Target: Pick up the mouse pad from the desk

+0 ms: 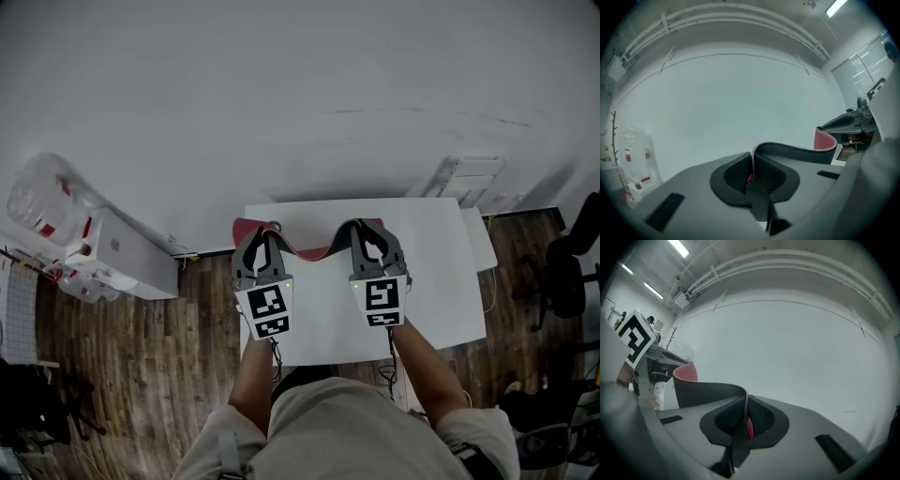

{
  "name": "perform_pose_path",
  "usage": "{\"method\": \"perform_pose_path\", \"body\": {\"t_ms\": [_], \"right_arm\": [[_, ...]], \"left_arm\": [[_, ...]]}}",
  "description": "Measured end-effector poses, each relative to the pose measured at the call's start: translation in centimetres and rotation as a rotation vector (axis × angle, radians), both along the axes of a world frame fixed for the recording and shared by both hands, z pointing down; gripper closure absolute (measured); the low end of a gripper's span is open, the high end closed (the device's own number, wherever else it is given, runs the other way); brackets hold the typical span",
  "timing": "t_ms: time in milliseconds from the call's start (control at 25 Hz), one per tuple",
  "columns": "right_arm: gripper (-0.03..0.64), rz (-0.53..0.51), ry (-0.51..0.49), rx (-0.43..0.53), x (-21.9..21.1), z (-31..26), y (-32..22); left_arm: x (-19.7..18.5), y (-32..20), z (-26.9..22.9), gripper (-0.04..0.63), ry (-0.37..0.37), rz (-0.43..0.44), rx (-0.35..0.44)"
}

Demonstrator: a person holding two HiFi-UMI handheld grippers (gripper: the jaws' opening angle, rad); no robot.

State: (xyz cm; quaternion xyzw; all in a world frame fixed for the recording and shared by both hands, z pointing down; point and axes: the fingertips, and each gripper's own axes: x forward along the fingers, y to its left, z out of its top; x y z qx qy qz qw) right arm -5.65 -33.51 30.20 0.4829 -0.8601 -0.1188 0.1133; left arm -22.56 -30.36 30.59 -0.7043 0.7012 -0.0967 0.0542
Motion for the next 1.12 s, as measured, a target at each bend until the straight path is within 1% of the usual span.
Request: {"method": "perform_pose_path", "body": {"t_ms": [160, 320, 400, 480, 560, 720, 800, 960, 1120], "right_arm": [[0.565, -0.033, -0.023, 0.038, 0.7, -2.2, 0.8], [0.565, -0.079, -0.051, 0.074, 1.0, -5.1, 2.7], [0.565, -0.098, -0.074, 0.094, 1.4, -6.5, 4.4], [0.565, -0.123, -0.095, 0.109, 2.0, -7.6, 6.4], [0.565, -0.154, -0.106, 0.107, 2.7, -8.1, 8.7], [0.565, -0.196, -0.122, 0.110, 3.0, -8.5, 12.7], [0.565, -0.207, -0.137, 0.102, 2.9, -8.1, 14.4], [0.565, -0.212, -0.164, 0.061, 3.3, -7.2, 16.9], [0.565, -0.200, -0.178, 0.057, 4.4, -7.1, 18.8]], "left_arm": [[1.2, 0.6, -2.5, 0.563, -0.003, 0.014, 0.039], [2.7, 2.6, -6.0, 0.563, -0.006, 0.033, 0.106], [3.5, 4.2, -7.4, 0.563, 0.009, 0.039, 0.139], [4.5, 6.1, -8.2, 0.563, 0.043, 0.040, 0.157], [5.5, 8.3, -8.5, 0.563, 0.073, 0.047, 0.156], [6.4, 12.6, -8.4, 0.563, 0.073, 0.061, 0.149], [6.5, 14.6, -7.6, 0.563, 0.089, 0.063, 0.133], [7.1, 17.1, -6.4, 0.563, 0.096, 0.055, 0.092], [8.0, 19.1, -6.6, 0.563, 0.090, 0.062, 0.089]]}}
